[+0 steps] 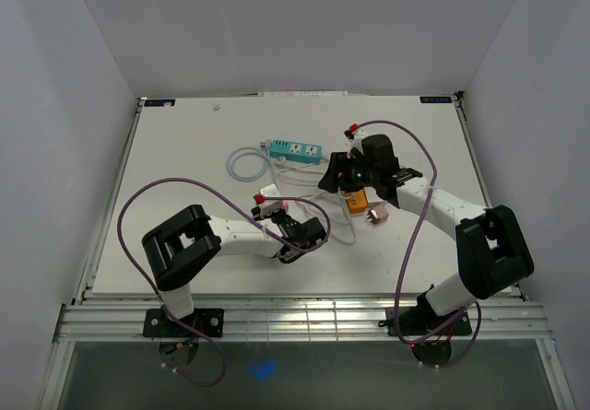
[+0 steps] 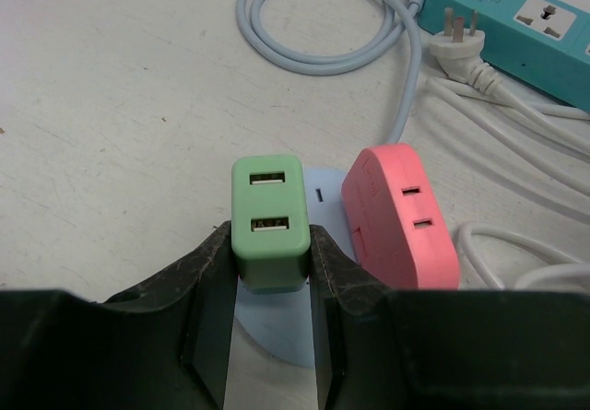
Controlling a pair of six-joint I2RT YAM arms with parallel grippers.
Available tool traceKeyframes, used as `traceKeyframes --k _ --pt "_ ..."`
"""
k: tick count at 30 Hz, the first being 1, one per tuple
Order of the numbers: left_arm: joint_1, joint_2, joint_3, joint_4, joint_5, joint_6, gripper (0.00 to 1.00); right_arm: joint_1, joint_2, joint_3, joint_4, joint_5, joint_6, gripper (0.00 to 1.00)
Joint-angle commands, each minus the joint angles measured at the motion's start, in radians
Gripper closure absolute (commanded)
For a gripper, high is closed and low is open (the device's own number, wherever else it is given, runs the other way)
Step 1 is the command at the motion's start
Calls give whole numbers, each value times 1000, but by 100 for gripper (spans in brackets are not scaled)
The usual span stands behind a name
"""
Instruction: Insert the plug
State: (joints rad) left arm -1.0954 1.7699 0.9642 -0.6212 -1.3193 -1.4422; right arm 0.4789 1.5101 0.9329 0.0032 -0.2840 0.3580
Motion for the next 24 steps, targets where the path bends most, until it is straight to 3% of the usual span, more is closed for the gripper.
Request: traceKeyframes --k 1,10,14,18,20,21,24 --pt "-17 -12 31 -9 -8 -18 100 -5 -39 -14 38 -12 -5 35" --pt "-31 13 41 -51 -11 -56 100 -6 -45 -19 41 -15 -4 35" --pt "-31 48 68 -176 -26 -150 100 -6 -47 -20 43 -21 -4 35" --pt "-29 129 152 -466 -49 -409 100 -6 -50 -23 46 -24 -4 35" --pt "-29 207 221 -738 -61 -680 100 -5 -50 -23 46 -27 -2 35" --pt "-29 230 240 -782 -70 -773 100 -6 -50 -22 47 -27 -2 35" --pt "-29 226 257 -782 -58 -764 100 -5 -48 -22 49 -30 -2 35"
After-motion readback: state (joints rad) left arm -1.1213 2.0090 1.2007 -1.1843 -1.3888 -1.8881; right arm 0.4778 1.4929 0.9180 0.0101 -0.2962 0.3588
